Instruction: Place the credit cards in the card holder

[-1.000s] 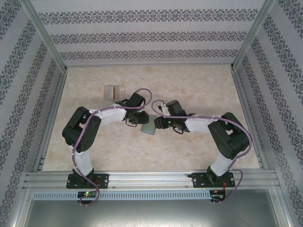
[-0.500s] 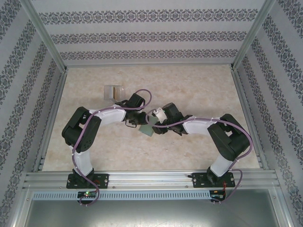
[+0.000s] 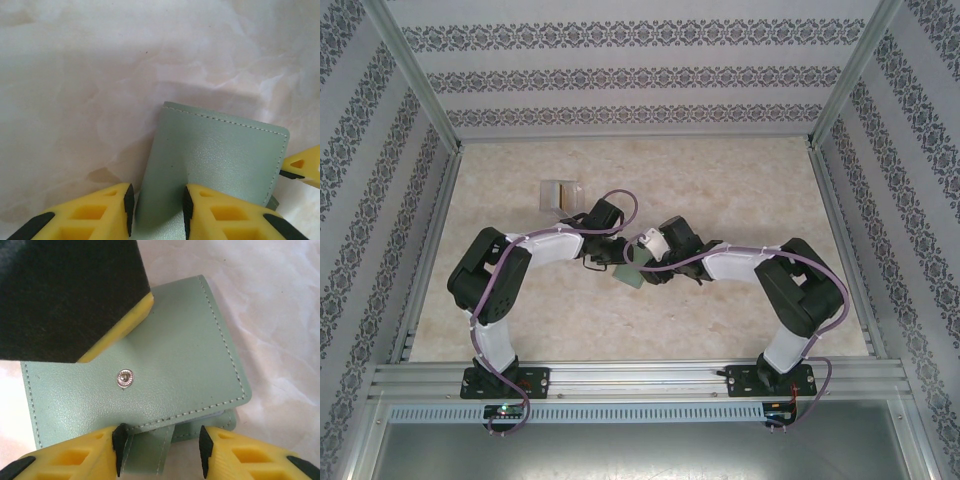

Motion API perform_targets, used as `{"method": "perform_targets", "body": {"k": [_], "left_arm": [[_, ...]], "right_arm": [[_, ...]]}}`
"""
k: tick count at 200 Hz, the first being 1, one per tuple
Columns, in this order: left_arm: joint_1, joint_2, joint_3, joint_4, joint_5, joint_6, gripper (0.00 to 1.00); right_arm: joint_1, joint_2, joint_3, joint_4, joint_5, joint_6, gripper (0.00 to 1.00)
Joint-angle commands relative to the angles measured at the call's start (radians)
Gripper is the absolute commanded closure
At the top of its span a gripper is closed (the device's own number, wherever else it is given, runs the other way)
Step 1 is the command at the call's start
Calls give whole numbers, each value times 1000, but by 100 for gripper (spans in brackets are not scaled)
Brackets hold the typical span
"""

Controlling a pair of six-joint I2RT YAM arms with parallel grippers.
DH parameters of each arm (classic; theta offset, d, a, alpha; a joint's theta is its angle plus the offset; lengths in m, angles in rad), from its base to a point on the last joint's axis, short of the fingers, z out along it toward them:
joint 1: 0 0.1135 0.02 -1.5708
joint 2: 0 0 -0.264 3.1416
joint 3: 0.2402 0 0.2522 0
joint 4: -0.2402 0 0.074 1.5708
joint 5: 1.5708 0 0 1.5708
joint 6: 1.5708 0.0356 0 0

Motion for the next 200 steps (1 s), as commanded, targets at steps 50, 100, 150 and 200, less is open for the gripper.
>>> {"method": "perform_targets", "body": {"k": [50, 100, 150, 200], "left_arm": [[10, -31, -73, -67, -97, 36, 65], [11, -37, -89, -39, -65, 27, 65], [10, -46, -134, -27, -84, -43, 65], [7, -24, -127, -47, -109, -61, 65]], "right_arm": [[16, 31, -2, -24, -41, -63, 63], [48, 29, -6, 10, 55, -90, 75], [-4, -88, -160, 261, 33, -30, 82], [-78, -90, -274, 505, -134, -2, 77]]}}
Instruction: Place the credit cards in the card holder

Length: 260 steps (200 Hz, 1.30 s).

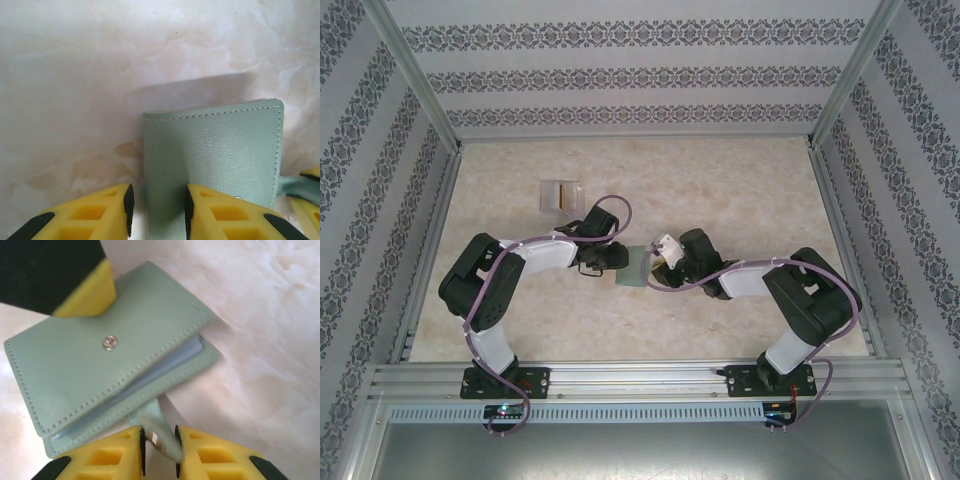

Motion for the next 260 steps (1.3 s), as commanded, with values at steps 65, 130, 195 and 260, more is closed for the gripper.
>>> {"method": "perform_targets", "body": {"k": [65, 130, 195, 260], "left_arm": [[6, -5, 28, -89, 46, 24, 61], [8, -42, 68, -54, 212, -21, 62], [6, -25, 167, -138, 255, 7, 63], [-1, 66, 216, -133, 325, -67, 73]], "right_arm": [[26, 30, 21, 116, -141, -79, 72], [-49, -144, -37, 153, -143, 153, 59], [-211, -306, -60, 81, -113, 356, 47], [-240, -369, -76, 49, -47, 324, 49]]}}
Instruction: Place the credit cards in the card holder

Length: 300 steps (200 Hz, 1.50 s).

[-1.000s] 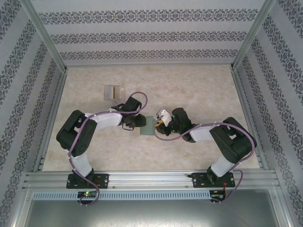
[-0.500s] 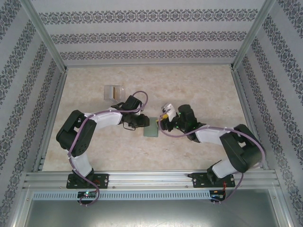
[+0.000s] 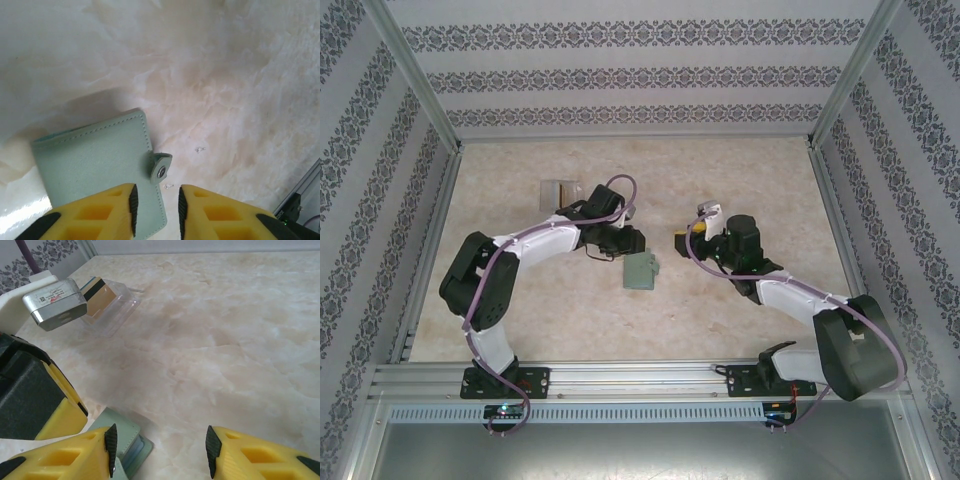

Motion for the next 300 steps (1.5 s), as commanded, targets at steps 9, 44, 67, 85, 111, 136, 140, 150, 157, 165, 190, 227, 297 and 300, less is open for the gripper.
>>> {"method": "perform_targets", "body": {"k": [9, 44, 67, 85, 111, 136, 140, 150, 157, 165, 190, 227, 297, 300], "left_arm": [[-6, 53, 8, 3, 47, -53, 74], [-10, 112, 74, -58, 51, -15, 74], [-20, 132, 78, -51, 69, -20, 75], [-23, 129, 80, -54, 81, -22, 75], [-27, 136, 84, -61, 96, -17, 80], [-27, 141, 82, -65, 96, -17, 84], [-27, 142, 82, -65, 98, -16, 84], [-27, 149, 90, -73, 101, -11, 84], [-28, 157, 98, -88, 103, -4, 84], [-28, 167, 107, -99, 110, 0, 83], [-33, 176, 114, -91, 130, 2, 83], [-36, 179, 124, -116, 132, 23, 84], [-36, 170, 138, -129, 139, 39, 99], [-36, 168, 138, -128, 140, 38, 100]], "right_arm": [[-24, -22, -7, -23, 6, 5, 50], [-35, -29, -9, -33, -10, 9, 51], [-41, -42, -11, -42, -16, 6, 51], [-43, -45, -15, -46, -15, 5, 51], [-44, -40, -16, -43, -20, 3, 51], [-44, -33, -9, -43, -30, 3, 51], [-44, -33, -10, -43, -30, 1, 51], [-44, -32, -12, -41, -31, -4, 51], [-44, -29, -11, -38, -37, -6, 52], [-45, -27, -12, -34, -45, -7, 52], [-45, -29, -13, -32, -52, -11, 53], [-46, -33, -13, -37, -55, -18, 54], [-45, -16, -3, -36, -64, -11, 54], [-46, -16, -2, -37, -64, -10, 54]]}}
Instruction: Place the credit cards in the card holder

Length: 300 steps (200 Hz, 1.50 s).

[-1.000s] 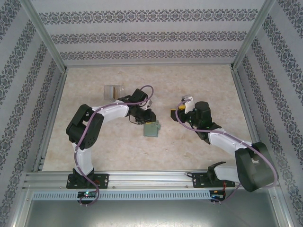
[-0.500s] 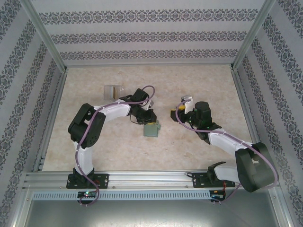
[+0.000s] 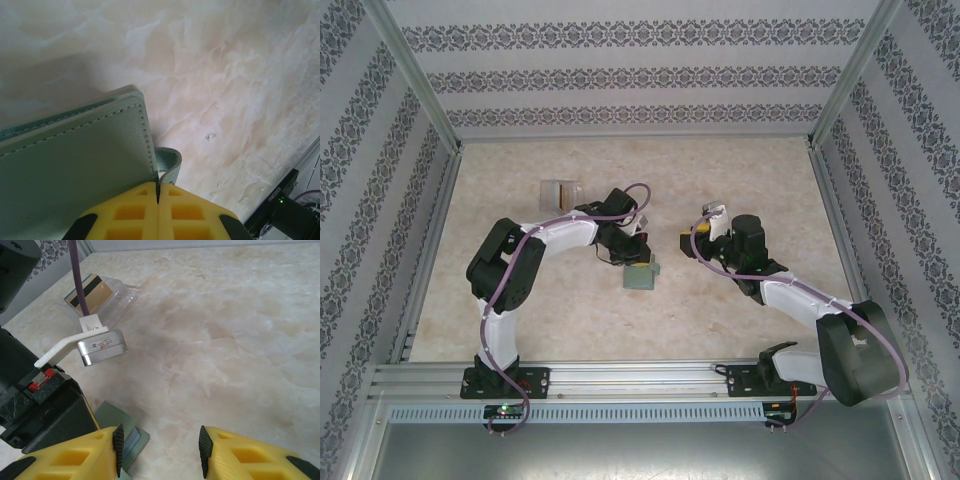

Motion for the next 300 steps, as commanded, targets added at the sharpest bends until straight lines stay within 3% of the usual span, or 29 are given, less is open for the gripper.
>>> {"method": "perform_targets", "body": {"k": [1, 30, 61, 84, 120, 150, 173, 214, 300], "left_arm": [[-11, -5, 27, -29, 20, 20, 100], [-11, -41, 21, -27, 38, -4, 100], [-10, -81, -4, -37, 7, 1, 100], [-10, -64, 2, -29, 7, 2, 100], [-10, -78, -37, 23, 4, -24, 100], [-5, -90, -56, 26, 4, -14, 100], [-2, -85, -57, 29, 9, -12, 100], [-1, -78, -45, 18, 7, -9, 100], [1, -66, -39, 22, 5, -20, 100]], "right_arm": [[-13, 8, 3, 7, -27, -6, 54], [43, -6, 67, -139, 64, 17, 55], [46, 91, 223, -374, 101, 318, 59], [58, 234, 351, -561, 48, 269, 58], [18, 349, 365, -492, -163, 393, 57], [8, 477, 411, -457, -331, 460, 64], [15, 553, 411, -335, -420, 519, 66], [31, 623, 407, -213, -457, 589, 65], [37, 684, 408, -175, -478, 589, 70]]}}
